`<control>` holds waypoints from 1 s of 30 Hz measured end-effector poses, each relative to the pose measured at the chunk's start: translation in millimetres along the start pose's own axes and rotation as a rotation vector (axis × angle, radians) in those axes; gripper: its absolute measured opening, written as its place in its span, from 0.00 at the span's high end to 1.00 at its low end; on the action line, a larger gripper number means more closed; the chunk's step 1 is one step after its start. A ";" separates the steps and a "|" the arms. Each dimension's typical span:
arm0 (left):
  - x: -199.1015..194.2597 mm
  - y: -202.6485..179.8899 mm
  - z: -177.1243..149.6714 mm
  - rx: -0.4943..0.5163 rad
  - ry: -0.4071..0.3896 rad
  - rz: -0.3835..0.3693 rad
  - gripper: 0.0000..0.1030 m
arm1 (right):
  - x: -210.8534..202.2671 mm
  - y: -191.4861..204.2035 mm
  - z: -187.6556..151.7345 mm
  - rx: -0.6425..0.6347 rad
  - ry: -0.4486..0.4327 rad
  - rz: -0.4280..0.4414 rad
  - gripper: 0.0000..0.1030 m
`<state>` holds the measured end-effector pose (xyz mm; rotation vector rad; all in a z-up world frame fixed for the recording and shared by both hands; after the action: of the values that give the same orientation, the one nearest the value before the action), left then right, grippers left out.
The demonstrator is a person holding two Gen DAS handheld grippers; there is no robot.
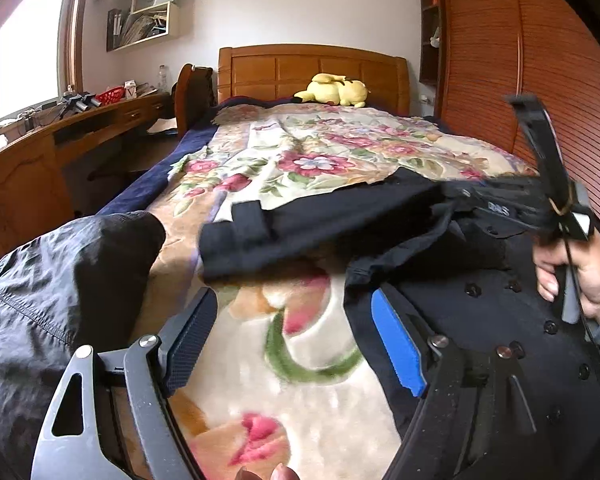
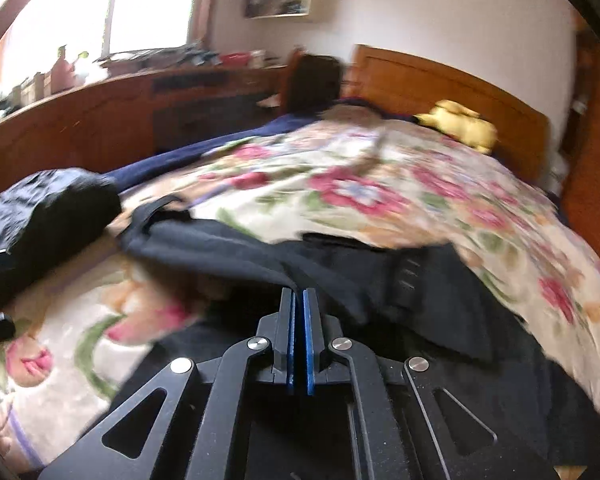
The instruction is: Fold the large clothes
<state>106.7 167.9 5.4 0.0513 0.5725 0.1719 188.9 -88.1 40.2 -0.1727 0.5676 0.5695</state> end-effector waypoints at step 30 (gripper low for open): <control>12.8 18.9 -16.5 -0.015 0.041 0.014 0.21 | 60.0 55.1 -8.2 -0.134 0.152 0.249 0.28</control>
<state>105.5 188.8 -13.5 0.0377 0.6124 0.1910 196.3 -17.1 0.2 -0.2756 0.7039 0.8419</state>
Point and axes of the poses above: each gripper's, at about its wrist camera, not at the fingertips, and x roughly the way its jaws point, y to its left, z to its top, the point moved 4 cm from there along x, roughly the way its jaws point, and after that the axes turned 14 degrees about z, right-handed, at the moved point
